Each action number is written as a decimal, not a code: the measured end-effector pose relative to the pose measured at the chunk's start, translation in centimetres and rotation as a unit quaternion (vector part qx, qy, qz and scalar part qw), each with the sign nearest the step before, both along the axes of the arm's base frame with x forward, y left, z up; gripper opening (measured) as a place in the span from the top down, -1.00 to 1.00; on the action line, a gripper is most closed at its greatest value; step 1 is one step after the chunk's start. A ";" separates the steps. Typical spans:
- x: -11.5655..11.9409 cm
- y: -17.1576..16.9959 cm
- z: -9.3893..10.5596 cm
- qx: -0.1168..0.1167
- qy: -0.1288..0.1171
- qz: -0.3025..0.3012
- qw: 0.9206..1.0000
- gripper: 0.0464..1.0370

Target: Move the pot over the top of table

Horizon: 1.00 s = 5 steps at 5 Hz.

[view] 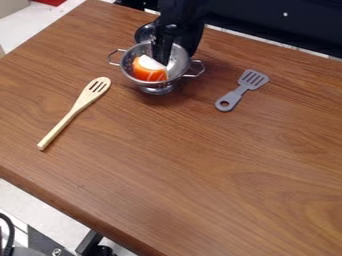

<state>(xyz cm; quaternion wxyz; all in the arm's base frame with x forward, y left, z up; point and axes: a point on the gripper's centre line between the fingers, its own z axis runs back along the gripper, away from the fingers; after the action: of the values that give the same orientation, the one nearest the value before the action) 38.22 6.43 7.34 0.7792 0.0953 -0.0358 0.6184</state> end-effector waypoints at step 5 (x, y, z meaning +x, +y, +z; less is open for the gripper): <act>-7.2 -0.8 5.5 -0.066 -0.080 -0.144 0.984 -0.92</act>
<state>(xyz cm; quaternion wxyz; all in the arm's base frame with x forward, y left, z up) 31.04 5.64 12.82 0.8592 -0.0121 -0.0701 0.5067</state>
